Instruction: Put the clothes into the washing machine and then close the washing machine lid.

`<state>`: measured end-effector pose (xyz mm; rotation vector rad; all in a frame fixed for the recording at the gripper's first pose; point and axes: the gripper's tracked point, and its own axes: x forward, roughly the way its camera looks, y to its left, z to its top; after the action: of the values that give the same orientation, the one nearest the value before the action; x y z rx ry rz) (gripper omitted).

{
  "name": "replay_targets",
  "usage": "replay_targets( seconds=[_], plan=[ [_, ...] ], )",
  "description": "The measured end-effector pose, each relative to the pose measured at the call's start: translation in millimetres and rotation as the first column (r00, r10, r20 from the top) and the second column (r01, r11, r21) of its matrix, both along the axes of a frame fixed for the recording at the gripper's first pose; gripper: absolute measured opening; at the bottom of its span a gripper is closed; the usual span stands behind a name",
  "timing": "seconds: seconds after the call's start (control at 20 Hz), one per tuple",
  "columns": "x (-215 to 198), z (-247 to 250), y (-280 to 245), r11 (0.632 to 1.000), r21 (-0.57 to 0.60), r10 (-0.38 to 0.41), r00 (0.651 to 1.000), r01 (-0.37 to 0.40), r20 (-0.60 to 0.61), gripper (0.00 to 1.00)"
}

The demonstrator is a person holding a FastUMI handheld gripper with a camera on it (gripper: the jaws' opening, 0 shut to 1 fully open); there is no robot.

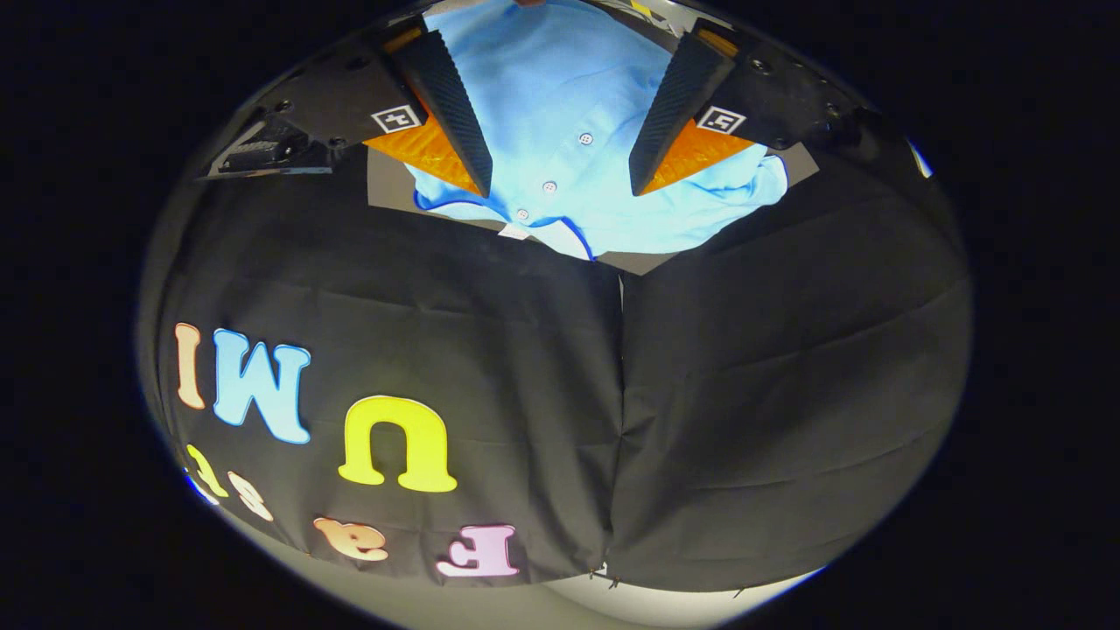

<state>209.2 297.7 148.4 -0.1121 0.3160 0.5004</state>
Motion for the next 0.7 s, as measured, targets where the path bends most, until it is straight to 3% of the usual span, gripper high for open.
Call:
replay_targets(
  seconds=[0.6,0.7],
  plan=[
    [25,-70,13,0.986,-0.161,0.019,0.983,-0.049,-0.183,0.98],
    [27,-72,15,0.99,-0.136,0.018,0.979,-0.046,-0.203,0.97]
  ],
)
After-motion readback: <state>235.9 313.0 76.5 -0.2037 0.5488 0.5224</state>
